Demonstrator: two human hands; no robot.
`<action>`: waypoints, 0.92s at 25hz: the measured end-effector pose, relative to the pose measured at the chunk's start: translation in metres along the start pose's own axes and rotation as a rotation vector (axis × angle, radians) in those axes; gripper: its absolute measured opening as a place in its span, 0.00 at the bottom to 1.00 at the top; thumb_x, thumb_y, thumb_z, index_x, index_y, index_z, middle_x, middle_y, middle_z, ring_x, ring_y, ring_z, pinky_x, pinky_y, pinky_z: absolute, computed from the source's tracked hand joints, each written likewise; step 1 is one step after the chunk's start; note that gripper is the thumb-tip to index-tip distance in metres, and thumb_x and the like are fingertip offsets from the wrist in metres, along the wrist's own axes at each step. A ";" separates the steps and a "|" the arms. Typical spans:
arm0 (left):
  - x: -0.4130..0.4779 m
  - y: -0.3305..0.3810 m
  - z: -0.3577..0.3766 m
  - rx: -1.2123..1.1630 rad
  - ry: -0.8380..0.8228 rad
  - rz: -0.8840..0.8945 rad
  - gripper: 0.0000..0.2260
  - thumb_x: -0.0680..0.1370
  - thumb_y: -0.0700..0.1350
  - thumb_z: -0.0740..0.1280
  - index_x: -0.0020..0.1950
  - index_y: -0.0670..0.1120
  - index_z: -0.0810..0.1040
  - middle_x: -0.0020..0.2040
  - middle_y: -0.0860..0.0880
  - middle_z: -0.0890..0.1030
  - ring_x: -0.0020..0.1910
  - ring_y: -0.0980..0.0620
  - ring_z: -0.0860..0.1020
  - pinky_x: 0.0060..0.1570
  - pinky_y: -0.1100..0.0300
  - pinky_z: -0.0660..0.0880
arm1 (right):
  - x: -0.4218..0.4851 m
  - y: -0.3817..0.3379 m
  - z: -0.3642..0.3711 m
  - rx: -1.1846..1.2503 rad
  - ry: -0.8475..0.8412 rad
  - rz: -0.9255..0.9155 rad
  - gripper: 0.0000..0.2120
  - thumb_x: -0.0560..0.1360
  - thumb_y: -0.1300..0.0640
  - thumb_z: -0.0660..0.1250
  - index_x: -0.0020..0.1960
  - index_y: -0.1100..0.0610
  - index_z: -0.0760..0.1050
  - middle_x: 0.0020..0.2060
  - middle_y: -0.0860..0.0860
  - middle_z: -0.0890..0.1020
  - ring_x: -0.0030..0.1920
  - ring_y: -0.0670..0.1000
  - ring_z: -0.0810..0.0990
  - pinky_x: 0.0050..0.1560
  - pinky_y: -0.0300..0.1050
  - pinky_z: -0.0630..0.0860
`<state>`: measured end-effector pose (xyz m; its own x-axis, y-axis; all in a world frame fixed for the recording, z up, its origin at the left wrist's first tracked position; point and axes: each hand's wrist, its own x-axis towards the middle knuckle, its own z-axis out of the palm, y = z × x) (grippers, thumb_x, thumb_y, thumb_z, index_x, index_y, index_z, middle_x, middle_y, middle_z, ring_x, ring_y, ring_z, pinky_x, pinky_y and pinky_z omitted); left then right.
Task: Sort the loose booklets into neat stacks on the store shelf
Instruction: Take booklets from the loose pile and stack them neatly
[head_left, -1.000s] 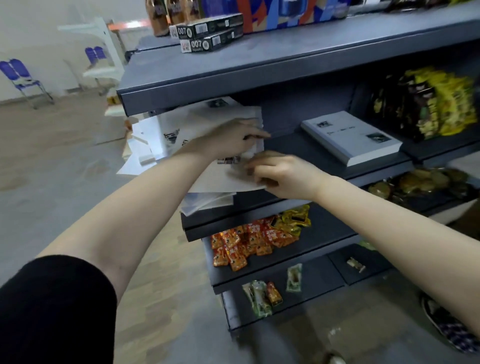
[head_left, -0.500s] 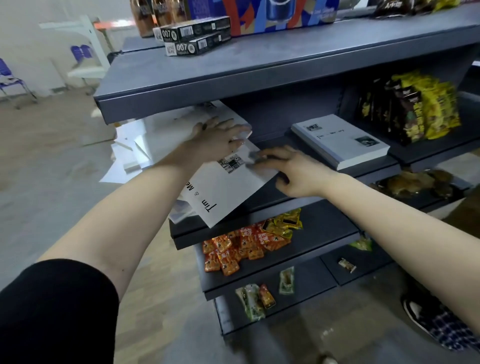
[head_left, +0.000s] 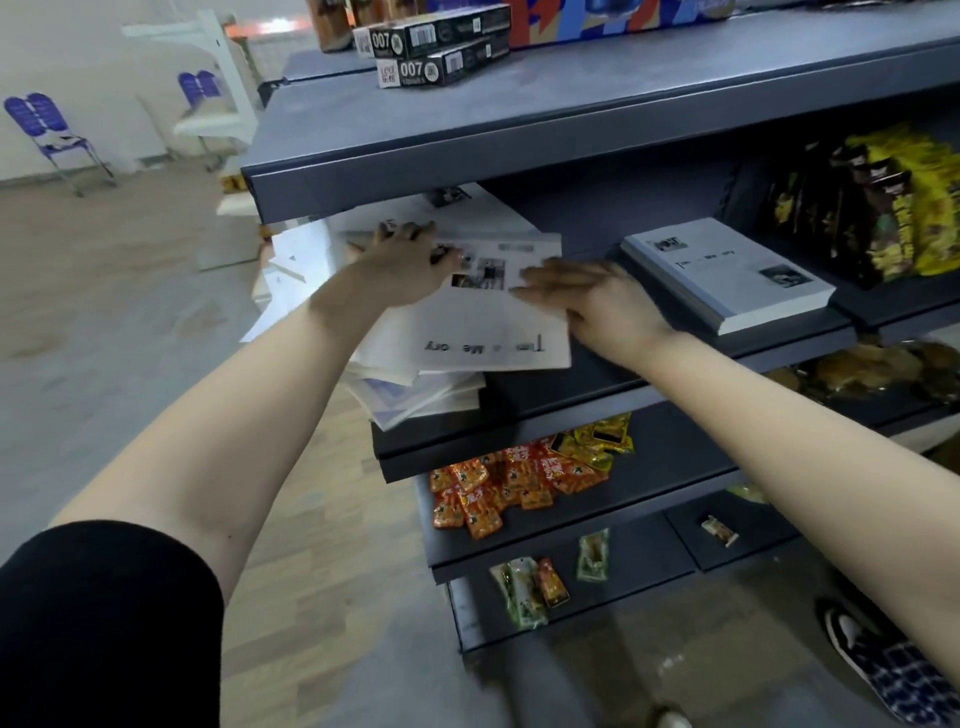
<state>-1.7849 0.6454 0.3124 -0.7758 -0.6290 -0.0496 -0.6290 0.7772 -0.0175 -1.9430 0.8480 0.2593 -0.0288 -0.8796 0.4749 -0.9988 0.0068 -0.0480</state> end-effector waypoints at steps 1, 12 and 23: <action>-0.006 -0.007 -0.001 -0.012 0.004 -0.040 0.38 0.74 0.72 0.41 0.78 0.51 0.48 0.78 0.50 0.48 0.77 0.45 0.47 0.73 0.40 0.44 | 0.004 0.008 0.000 0.042 -0.020 0.117 0.23 0.77 0.62 0.60 0.68 0.43 0.69 0.69 0.47 0.71 0.68 0.55 0.69 0.67 0.60 0.66; -0.007 -0.024 0.003 -0.055 0.073 -0.085 0.34 0.74 0.71 0.48 0.76 0.55 0.56 0.77 0.52 0.56 0.74 0.44 0.59 0.68 0.36 0.57 | 0.017 -0.087 0.002 -0.141 0.022 -0.238 0.27 0.73 0.44 0.62 0.71 0.45 0.63 0.67 0.51 0.73 0.65 0.59 0.72 0.63 0.60 0.68; -0.025 -0.017 0.007 -0.041 0.134 -0.111 0.34 0.78 0.66 0.45 0.78 0.47 0.49 0.78 0.48 0.51 0.76 0.46 0.54 0.70 0.38 0.54 | 0.007 -0.038 0.001 -0.097 -0.005 0.060 0.28 0.73 0.71 0.60 0.68 0.48 0.69 0.67 0.47 0.73 0.68 0.53 0.70 0.71 0.51 0.60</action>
<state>-1.7544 0.6477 0.3074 -0.6995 -0.7097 0.0836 -0.7105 0.7033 0.0253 -1.9048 0.8416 0.2638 -0.0887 -0.8786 0.4693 -0.9944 0.1055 0.0096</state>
